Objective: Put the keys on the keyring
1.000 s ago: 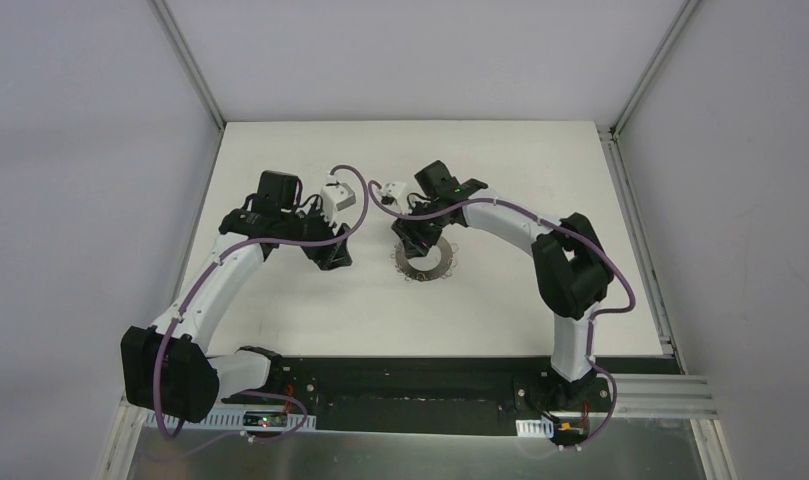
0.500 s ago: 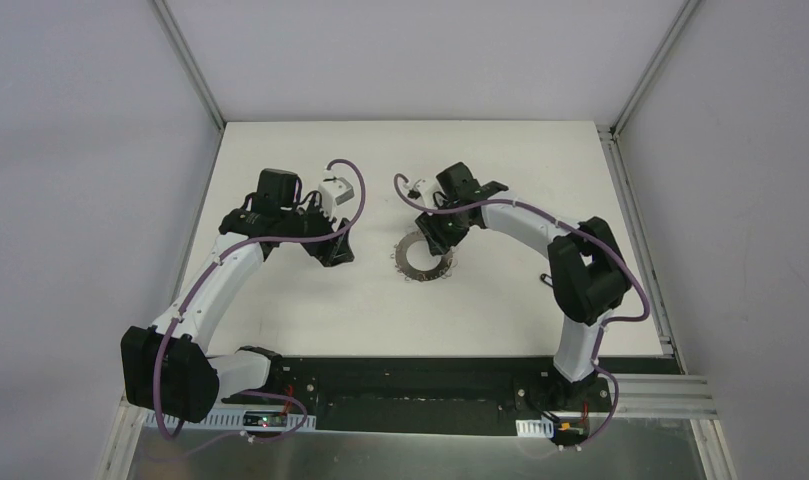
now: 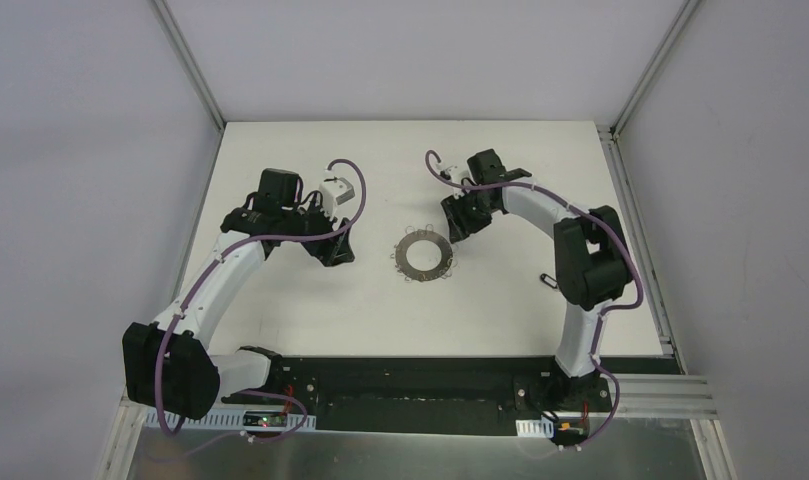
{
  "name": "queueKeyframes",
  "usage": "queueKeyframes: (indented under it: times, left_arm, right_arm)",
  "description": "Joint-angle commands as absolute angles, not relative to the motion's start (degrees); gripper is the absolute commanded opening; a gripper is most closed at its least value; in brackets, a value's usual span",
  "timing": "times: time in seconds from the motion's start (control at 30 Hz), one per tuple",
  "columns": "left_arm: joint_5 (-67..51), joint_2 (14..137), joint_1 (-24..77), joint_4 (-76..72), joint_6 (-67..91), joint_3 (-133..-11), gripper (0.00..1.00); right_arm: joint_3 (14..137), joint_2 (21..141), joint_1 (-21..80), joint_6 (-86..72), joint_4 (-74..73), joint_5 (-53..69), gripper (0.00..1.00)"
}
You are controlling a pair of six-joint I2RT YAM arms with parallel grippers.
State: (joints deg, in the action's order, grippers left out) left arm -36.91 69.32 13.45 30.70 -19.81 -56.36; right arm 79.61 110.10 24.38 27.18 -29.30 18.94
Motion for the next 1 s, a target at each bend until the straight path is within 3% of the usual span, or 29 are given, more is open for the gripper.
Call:
queueKeyframes:
  times: [0.0, 0.6, 0.97]
  left_arm:
    - [-37.38, 69.43, 13.36, 30.28, -19.05, -57.83, 0.69]
    - [-37.19, 69.83, 13.36, 30.72, -19.53, -57.9, 0.69]
    - [-37.32, 70.32, 13.36, 31.11, -20.3, -59.08, 0.69]
  right_arm:
    - [82.58, 112.88, 22.91, 25.83, -32.12, 24.32, 0.49]
    - [81.21, 116.34, 21.18, 24.96, -33.16, 33.21, 0.32]
    - [83.4, 115.66, 19.66, 26.09, -34.02, 34.7, 0.05]
